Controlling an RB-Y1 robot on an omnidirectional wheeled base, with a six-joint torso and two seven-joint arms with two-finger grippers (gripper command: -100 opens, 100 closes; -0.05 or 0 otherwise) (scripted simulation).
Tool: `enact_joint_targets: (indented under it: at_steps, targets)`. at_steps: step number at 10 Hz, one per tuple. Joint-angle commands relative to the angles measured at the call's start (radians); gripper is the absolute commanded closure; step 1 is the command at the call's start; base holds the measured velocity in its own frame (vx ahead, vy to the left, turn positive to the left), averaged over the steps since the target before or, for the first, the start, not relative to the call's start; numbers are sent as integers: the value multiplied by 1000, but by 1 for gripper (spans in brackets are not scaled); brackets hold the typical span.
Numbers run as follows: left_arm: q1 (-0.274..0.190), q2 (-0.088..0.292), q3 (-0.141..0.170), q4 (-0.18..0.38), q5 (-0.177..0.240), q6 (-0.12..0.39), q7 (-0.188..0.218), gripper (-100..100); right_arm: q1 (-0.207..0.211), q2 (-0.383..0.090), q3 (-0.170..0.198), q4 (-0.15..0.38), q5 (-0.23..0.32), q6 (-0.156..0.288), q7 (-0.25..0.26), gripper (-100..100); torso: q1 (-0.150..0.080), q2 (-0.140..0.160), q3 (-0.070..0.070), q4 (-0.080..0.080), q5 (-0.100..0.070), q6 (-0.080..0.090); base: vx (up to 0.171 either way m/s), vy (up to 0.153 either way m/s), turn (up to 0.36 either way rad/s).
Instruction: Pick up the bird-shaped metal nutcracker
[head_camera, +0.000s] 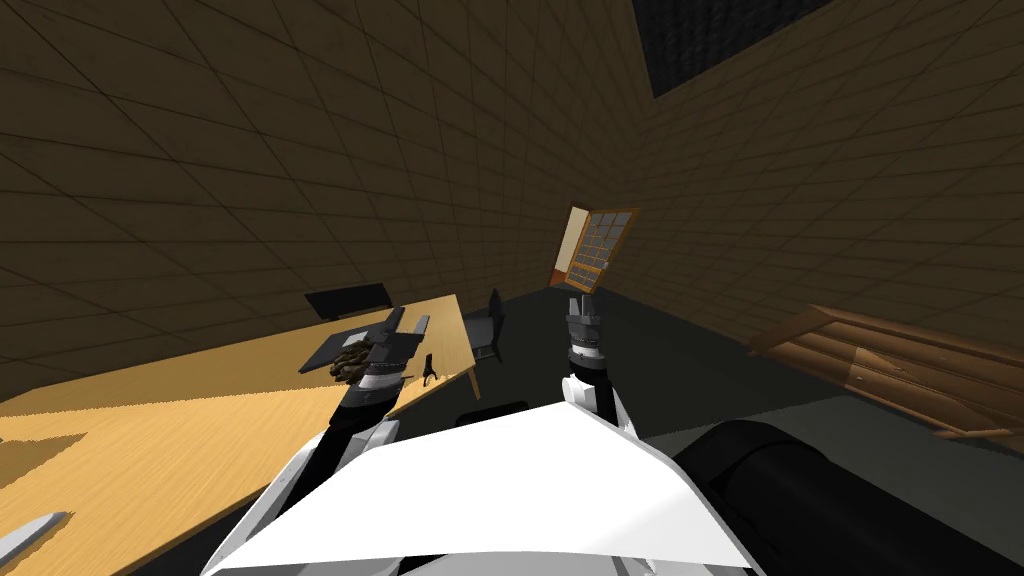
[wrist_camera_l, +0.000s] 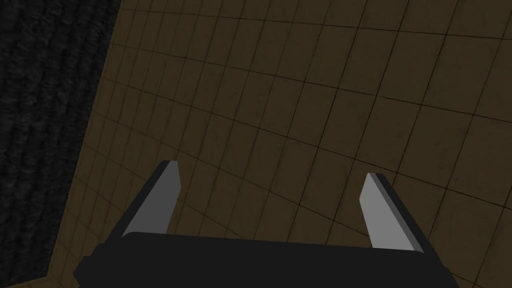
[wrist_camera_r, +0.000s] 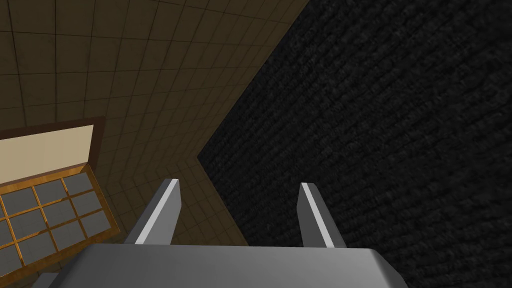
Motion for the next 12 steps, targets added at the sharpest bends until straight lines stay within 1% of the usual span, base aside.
enact_joint_targets:
  at_steps: [1,2,3,4,5,6,7,8,9,10,11,12]
  targets:
    - [-1,42,-25,44,1,-11,21,-100,0,0,0,0,0,0,0,0,0,0,0,0,0,0,-68,58,-75]
    - [-1,72,-45,84,3,-25,44,-100,0,0,0,0,0,0,0,0,0,-1,0,0,0,0,-81,78,-144]
    - [-1,80,-45,84,3,-25,44,-100,0,0,0,0,0,0,0,0,1,0,0,0,0,0,-64,60,-54]
    - [-2,119,-64,127,5,-40,67,-100,0,0,0,0,0,0,0,0,0,-1,0,0,0,0,-68,35,-73]
    - [-3,153,-84,154,7,-55,92,-100,0,0,0,0,0,0,0,0,-1,-1,0,0,0,0,-80,45,-151]
    - [-3,158,-84,171,7,-55,92,-100,0,0,0,0,0,0,0,0,-1,0,0,0,0,0,-63,51,-69]
    - [-4,197,-104,212,8,-71,118,-100,0,0,0,0,0,0,0,0,-1,-1,-1,0,0,0,-83,47,-117]
    - [-4,197,-104,218,8,-71,118,-100,0,0,0,0,0,0,0,0,-1,0,0,0,0,0,-65,39,-60]
    - [-6,235,-123,255,8,-86,145,-100,0,0,0,0,0,0,0,0,-2,-1,-1,0,0,0,-53,44,-159]
    - [-6,235,-123,267,8,-86,145,-100,0,0,0,0,0,0,0,0,-1,-2,-1,0,0,0,-44,39,-56]
    - [-9,274,-143,314,8,-103,173,-100,0,0,0,0,0,0,0,0,-1,-3,-2,-1,0,0,-52,45,-107]
    - [-9,274,-143,318,8,-103,173,-100,0,0,0,0,0,0,0,0,-1,-2,-1,-1,0,0,-52,46,-70]
